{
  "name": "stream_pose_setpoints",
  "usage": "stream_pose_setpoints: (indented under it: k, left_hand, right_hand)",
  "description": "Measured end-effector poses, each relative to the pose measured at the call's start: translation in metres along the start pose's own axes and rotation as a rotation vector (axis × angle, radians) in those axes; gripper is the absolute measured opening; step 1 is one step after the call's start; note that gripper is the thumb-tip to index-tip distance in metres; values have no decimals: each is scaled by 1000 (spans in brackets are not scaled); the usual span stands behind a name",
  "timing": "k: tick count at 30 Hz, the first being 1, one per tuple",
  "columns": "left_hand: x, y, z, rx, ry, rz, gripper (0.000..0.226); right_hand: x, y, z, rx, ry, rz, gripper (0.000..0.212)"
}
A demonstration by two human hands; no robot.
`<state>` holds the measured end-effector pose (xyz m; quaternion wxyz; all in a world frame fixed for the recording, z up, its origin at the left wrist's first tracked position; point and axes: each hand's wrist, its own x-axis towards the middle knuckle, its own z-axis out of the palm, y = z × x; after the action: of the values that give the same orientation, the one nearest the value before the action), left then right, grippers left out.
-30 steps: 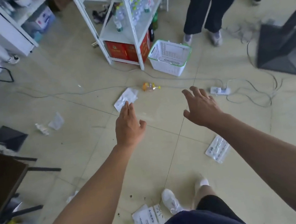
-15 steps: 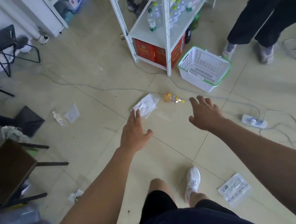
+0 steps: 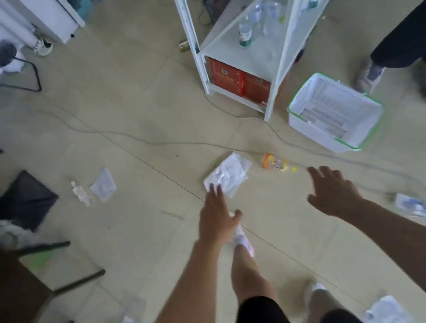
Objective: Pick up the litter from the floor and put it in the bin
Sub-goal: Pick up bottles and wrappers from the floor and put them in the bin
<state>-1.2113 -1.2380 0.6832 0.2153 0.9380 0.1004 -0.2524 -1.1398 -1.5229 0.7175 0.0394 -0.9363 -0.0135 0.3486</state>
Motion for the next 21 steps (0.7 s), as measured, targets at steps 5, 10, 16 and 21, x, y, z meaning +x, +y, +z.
stream_pose_setpoints:
  k: [5, 10, 16, 21]
  left_hand:
    - [140, -60, 18, 89, -161, 40, 95]
    - [265, -104, 82, 121, -199, 63, 97]
    - [404, -165, 226, 170, -258, 25, 93]
    - [502, -215, 337, 241, -310, -64, 87]
  right_hand:
    - [117, -45, 18, 71, -83, 89, 79]
    - [245, -66, 64, 216, -103, 108, 85]
    - [443, -30, 205, 301, -126, 186, 90]
    - [565, 26, 322, 307, -95, 296, 92]
